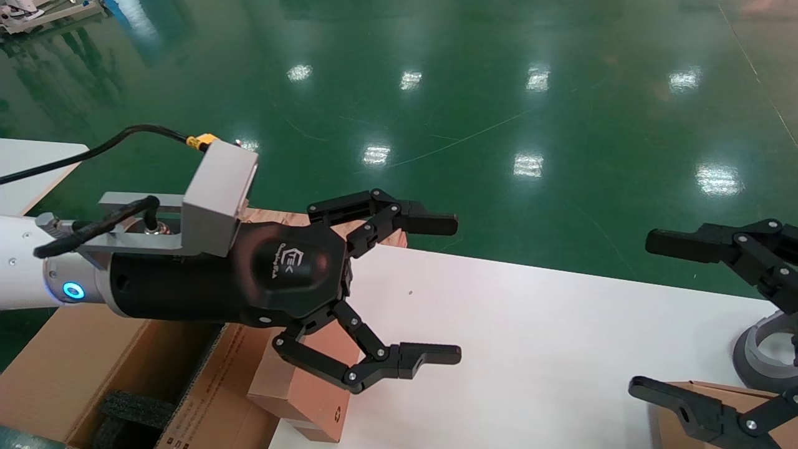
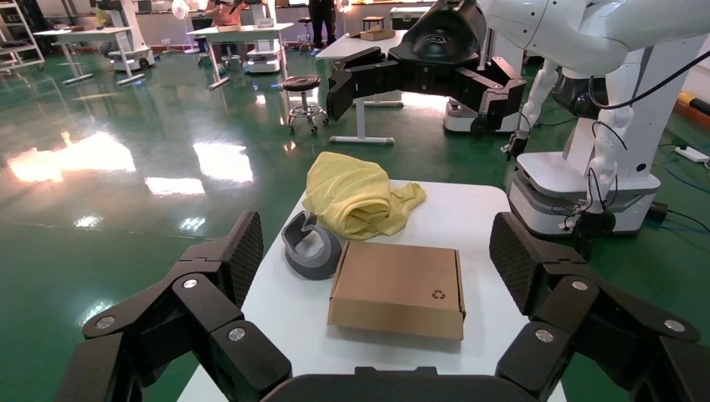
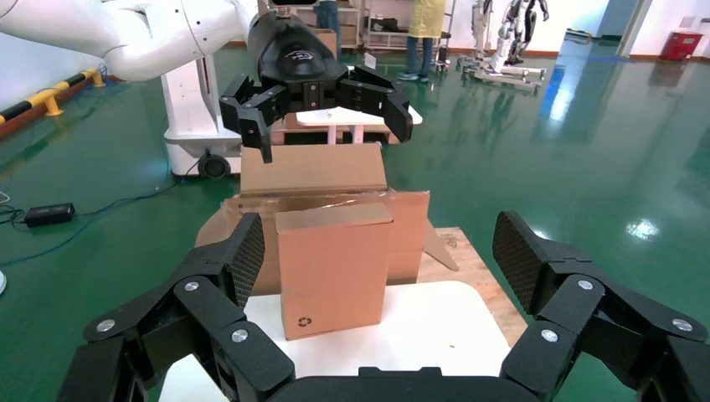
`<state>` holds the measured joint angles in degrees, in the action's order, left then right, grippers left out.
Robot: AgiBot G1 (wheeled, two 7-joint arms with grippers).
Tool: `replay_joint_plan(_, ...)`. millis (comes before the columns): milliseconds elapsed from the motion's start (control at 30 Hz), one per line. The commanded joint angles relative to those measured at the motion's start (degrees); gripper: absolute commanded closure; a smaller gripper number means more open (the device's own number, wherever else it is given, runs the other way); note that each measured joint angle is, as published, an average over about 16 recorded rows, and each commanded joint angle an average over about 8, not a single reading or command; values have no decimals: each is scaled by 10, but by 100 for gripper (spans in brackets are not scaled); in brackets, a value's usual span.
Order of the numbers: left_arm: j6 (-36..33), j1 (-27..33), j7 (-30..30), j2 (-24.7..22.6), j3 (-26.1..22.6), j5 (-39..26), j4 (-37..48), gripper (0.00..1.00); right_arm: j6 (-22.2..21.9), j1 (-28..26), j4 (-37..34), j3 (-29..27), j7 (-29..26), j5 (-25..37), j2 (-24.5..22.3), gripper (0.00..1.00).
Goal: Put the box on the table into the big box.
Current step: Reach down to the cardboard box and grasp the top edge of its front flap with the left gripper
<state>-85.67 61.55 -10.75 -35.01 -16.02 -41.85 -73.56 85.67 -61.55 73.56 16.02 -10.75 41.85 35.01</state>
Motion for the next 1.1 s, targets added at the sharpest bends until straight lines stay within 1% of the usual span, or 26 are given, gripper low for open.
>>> replay_joint_plan(33, 0, 0, 0, 0, 0, 0, 0, 0, 0, 0, 0, 0, 0, 0, 0, 0)
replay_joint_plan(1100, 0, 0, 0, 0, 0, 0, 0, 0, 0, 0, 0, 0, 0, 0, 0, 0)
